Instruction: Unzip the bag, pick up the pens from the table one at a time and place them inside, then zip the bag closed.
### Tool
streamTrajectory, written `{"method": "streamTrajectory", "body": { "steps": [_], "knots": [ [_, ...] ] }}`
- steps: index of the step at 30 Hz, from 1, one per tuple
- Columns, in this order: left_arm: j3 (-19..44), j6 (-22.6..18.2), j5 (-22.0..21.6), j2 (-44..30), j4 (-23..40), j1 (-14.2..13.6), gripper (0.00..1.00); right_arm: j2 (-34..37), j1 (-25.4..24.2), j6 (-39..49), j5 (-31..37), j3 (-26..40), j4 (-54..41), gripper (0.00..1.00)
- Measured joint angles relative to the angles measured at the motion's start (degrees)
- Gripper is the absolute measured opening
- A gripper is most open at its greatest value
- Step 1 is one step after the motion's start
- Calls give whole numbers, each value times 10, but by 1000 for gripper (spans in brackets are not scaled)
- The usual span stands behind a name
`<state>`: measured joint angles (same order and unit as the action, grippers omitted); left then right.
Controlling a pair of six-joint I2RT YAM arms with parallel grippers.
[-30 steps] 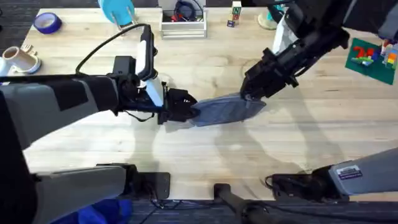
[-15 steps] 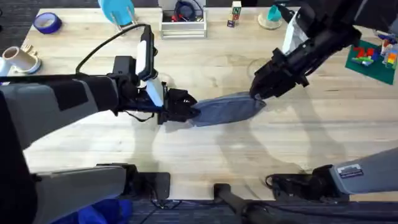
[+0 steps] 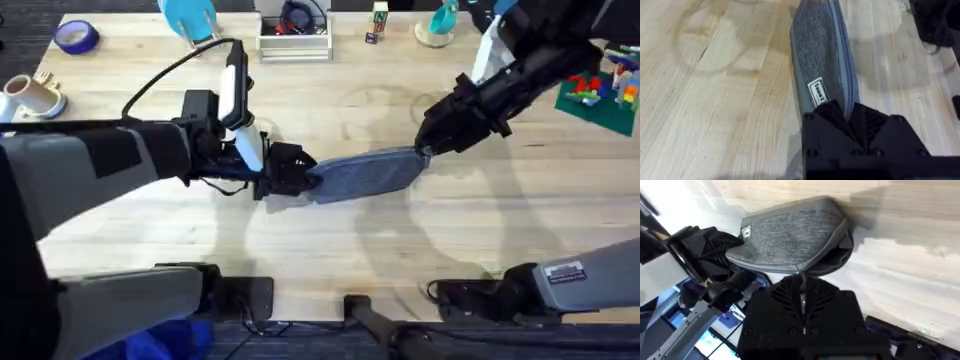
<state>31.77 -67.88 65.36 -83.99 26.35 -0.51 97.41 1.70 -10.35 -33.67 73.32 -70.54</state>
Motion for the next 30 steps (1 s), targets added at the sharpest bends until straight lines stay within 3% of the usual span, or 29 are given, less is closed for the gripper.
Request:
{"method": "streamTrajectory", "body": {
  "steps": [30],
  "knots": [
    [0, 0, 2, 0, 0, -1, 43, 8, -5, 13, 85, 0, 3, 34]
  ]
}}
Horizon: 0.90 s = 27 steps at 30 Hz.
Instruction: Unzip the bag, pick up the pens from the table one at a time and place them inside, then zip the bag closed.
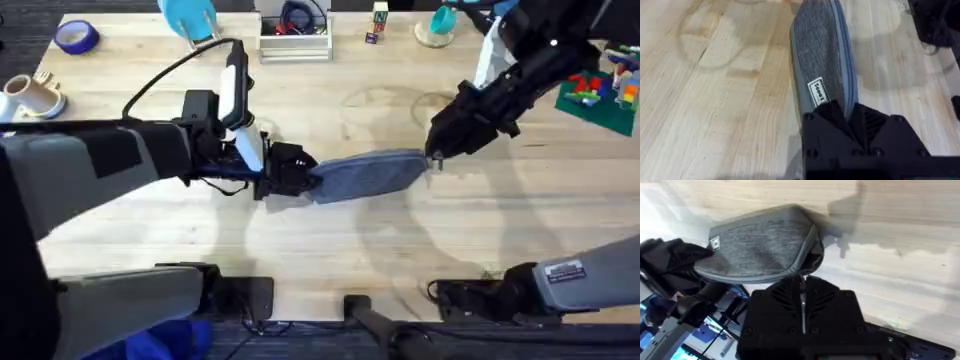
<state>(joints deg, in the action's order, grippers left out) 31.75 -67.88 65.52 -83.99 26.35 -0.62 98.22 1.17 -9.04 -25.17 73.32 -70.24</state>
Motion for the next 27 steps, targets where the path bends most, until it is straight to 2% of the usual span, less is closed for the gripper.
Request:
{"method": "streamTrajectory", "body": {
  "steps": [9, 27],
  "knots": [
    [0, 0, 0, 0, 0, -1, 43, 44, -2, 6, 23, 0, 3, 34],
    [0, 0, 3, 0, 0, -2, 43, 44, 2, 5, 53, 0, 3, 34]
  ]
}}
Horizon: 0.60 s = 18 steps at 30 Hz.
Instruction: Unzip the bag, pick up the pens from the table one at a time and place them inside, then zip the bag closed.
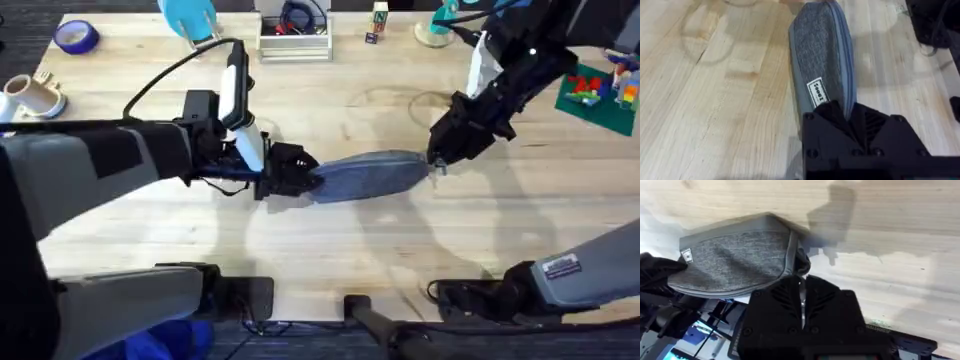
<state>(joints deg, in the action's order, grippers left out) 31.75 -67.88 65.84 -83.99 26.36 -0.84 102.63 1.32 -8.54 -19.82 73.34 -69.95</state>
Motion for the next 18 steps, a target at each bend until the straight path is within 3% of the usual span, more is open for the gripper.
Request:
{"method": "streamTrajectory", "body": {
  "steps": [7, 8, 14, 18],
  "knots": [
    [0, 0, 2, 0, 0, 0, 43, 0, 1, 0, 5, 0, 0, 49],
    [0, 0, 1, 0, 0, 0, 43, 0, 1, -1, 13, 0, 0, 140],
    [0, 0, -3, 0, 0, 2, 43, 3, -16, 1, 121, 0, 5, 950],
    [0, 0, -3, 0, 0, 2, 43, 4, -16, 2, 143, 0, 5, 997]
  ]
}}
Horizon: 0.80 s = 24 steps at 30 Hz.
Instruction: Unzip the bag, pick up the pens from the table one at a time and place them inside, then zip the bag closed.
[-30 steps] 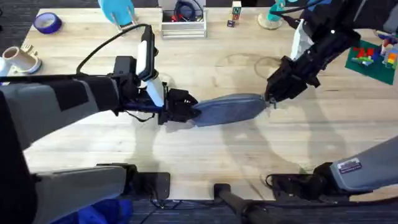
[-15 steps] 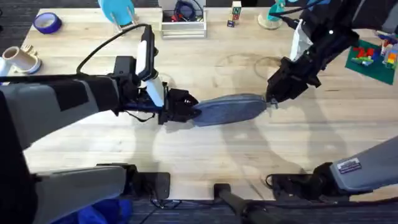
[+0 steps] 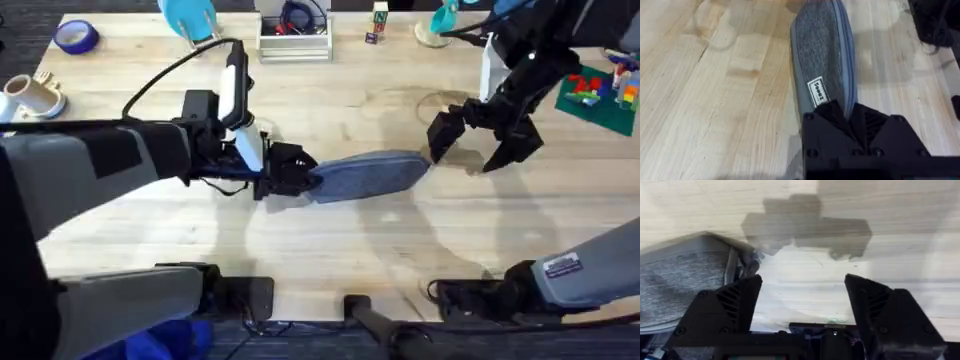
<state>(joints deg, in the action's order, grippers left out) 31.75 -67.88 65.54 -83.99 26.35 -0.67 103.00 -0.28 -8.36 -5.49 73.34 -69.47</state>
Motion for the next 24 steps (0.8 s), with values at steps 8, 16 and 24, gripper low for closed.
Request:
{"method": "streamTrajectory", "body": {
  "steps": [8, 16, 24],
  "knots": [
    [0, -1, -3, 0, 0, 1, 265, 0, 0, 0, 14, 0, 0, 998],
    [0, 2, -7, 0, 1, 2, 993, 0, 0, 0, 16, 0, 0, 996],
    [0, -30, -6, 0, -7, 2, 994, 0, 0, 12, 17, 0, 9, 962]
  ]
}}
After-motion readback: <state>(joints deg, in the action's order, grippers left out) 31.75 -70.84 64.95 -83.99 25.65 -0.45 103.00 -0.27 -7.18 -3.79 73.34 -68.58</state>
